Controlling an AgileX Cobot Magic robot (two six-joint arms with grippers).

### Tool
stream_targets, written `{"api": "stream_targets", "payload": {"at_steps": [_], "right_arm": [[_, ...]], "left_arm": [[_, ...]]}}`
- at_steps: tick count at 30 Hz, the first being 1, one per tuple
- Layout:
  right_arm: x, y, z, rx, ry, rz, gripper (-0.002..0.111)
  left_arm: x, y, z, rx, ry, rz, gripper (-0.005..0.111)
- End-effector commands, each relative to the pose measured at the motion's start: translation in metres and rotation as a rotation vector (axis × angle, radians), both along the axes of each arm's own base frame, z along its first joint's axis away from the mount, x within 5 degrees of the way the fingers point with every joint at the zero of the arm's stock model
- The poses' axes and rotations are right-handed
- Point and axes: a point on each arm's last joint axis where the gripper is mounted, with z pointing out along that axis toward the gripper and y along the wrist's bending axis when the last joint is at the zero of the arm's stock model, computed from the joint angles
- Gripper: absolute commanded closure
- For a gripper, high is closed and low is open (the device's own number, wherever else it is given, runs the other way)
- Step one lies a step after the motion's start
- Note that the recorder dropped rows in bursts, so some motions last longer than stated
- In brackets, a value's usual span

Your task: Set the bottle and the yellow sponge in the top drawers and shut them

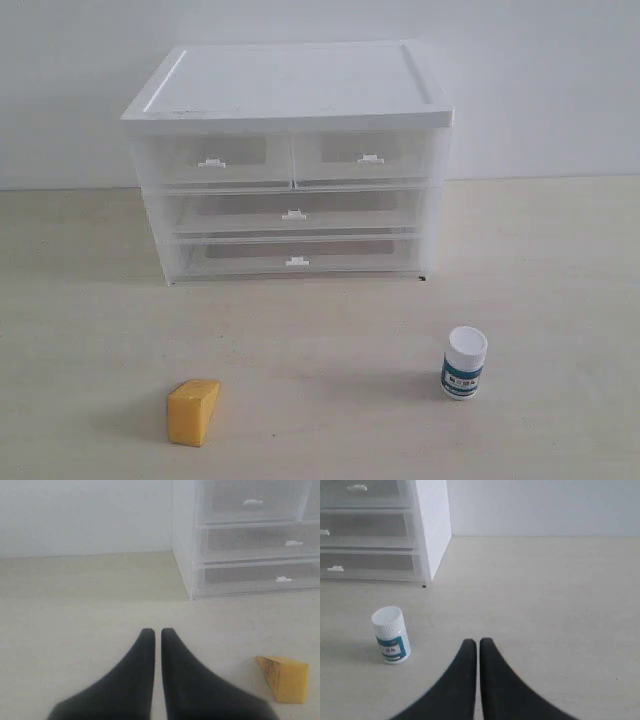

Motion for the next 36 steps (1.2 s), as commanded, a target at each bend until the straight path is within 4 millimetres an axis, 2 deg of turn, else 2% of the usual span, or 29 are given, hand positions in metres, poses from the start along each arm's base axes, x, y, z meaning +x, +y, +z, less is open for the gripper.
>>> {"api": "stream_targets", "payload": {"at_steps": [1,7,11,13,15,18,23,27,32,35,36], "right_arm": [[0.002,0.000,0.012,-0.040,-0.136,0.008,0.108],[-0.001,0.000,0.044,0.047,-0.487,0.002,0.108],[-0.008,-0.001,0.062,0.349,-0.657,0.034,0.108],[-0.014,-0.001,0.072,0.438,-0.768,0.067,0.108],[-0.015,-0.001,0.076,0.445,-0.789,0.079,0.108],[-0.009,0.002,0.097,0.368,-0.760,0.079,0.108],[0.025,0.006,0.119,0.315,-0.663,0.054,0.108],[0.071,0.013,0.120,0.244,-0.496,0.038,0.108],[0.125,0.021,0.090,0.203,-0.354,0.032,0.108],[0.147,0.024,0.066,0.199,-0.278,0.027,0.108],[0.159,0.026,0.050,0.199,-0.246,0.029,0.108]], "left_arm": [[0.000,0.000,-0.001,-0.001,0.002,0.000,0.103],[0.000,0.000,-0.001,-0.001,0.002,0.000,0.103],[0.000,0.000,-0.001,-0.001,0.002,0.000,0.103],[0.000,0.000,-0.001,-0.001,0.002,0.000,0.103],[0.000,0.000,-0.001,-0.001,0.002,0.000,0.103],[0.000,0.000,-0.001,-0.001,0.002,0.000,0.103],[0.000,0.000,-0.001,-0.001,0.002,0.000,0.103],[0.000,0.000,-0.001,-0.001,0.002,0.000,0.103],[0.000,0.000,-0.001,-0.001,0.002,0.000,0.103],[0.000,0.000,-0.001,-0.001,0.002,0.000,0.103],[0.000,0.000,-0.001,-0.001,0.002,0.000,0.103]]}}
